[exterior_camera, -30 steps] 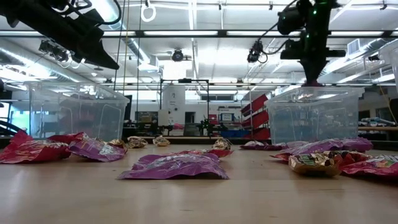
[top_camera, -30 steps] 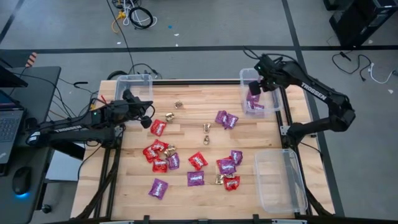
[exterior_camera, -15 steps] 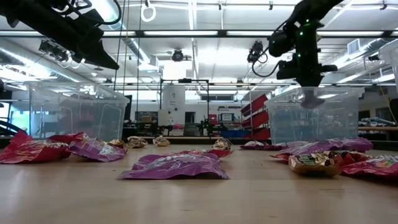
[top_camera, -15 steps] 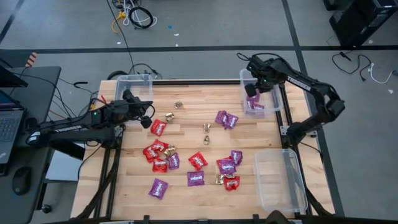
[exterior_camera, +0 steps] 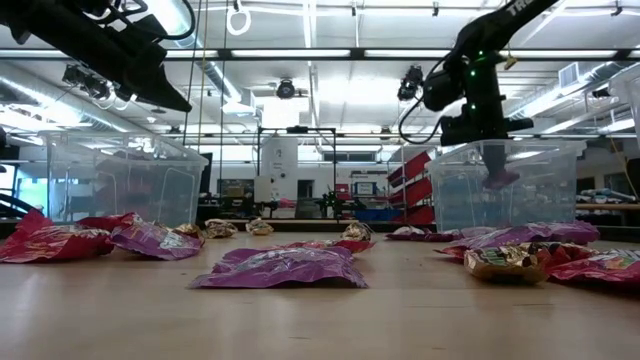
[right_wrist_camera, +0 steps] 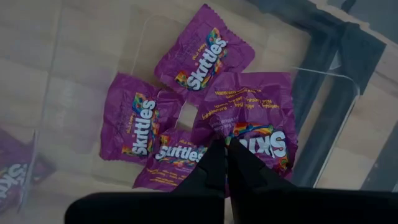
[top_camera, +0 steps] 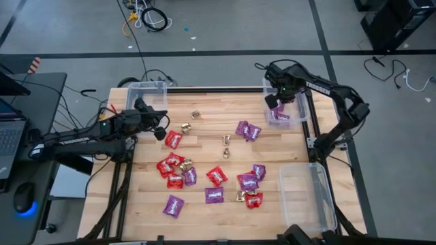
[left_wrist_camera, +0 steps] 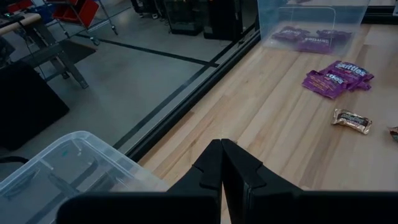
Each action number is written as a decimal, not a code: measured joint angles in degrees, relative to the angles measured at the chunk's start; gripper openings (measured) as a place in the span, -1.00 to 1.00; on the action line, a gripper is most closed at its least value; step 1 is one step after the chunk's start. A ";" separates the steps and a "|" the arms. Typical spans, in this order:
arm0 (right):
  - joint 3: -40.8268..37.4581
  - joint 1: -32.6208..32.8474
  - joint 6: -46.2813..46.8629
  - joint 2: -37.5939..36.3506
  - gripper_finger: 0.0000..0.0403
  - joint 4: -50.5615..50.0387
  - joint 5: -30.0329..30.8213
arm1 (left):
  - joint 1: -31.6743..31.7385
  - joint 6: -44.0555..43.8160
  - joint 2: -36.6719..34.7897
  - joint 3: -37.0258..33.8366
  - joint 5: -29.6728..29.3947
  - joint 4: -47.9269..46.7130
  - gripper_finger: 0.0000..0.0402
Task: Sort candy
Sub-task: Put the purple candy into the top right transparent bin
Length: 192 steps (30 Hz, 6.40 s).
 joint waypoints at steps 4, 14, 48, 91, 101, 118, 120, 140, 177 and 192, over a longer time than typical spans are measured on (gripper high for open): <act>0.00 -0.02 -0.39 0.19 -1.00 0.11 0.00 | -0.01 0.01 -0.01 0.00 -0.02 0.00 -0.96; 0.00 -0.02 -0.09 0.19 -0.92 0.06 0.00 | -0.01 0.01 -0.01 0.00 0.00 0.00 -0.96; 1.52 0.01 0.07 0.02 -0.81 -1.92 0.00 | 0.01 -0.06 -0.01 -0.02 -0.02 0.00 -0.96; 11.21 38.10 -12.29 10.69 -0.73 13.03 0.48 | 0.02 -0.21 -0.01 -0.02 0.00 0.11 -0.96; 11.19 40.90 -22.32 17.24 -0.67 12.91 -0.19 | 0.02 -0.15 -0.01 -0.02 -0.01 -0.24 -0.96; 9.09 40.94 -14.83 18.97 -0.52 12.46 4.27 | 0.02 1.23 -0.01 -0.02 -0.02 -0.02 -0.96; 7.85 40.94 -15.50 18.95 -0.50 13.76 4.39 | 0.02 1.26 0.01 -0.04 -0.02 -0.03 -0.96; -2.45 41.68 -19.65 18.93 -0.46 30.73 5.87 | 0.02 1.32 -0.01 -0.09 -0.02 -0.06 -0.96; -5.60 36.79 -13.22 16.61 -1.00 35.72 1.57 | 0.02 1.21 -0.01 -0.09 -0.02 0.03 -0.96; -5.31 37.16 -8.87 7.07 -1.00 36.26 2.14 | 0.02 1.26 0.01 -0.09 -0.02 0.02 -0.96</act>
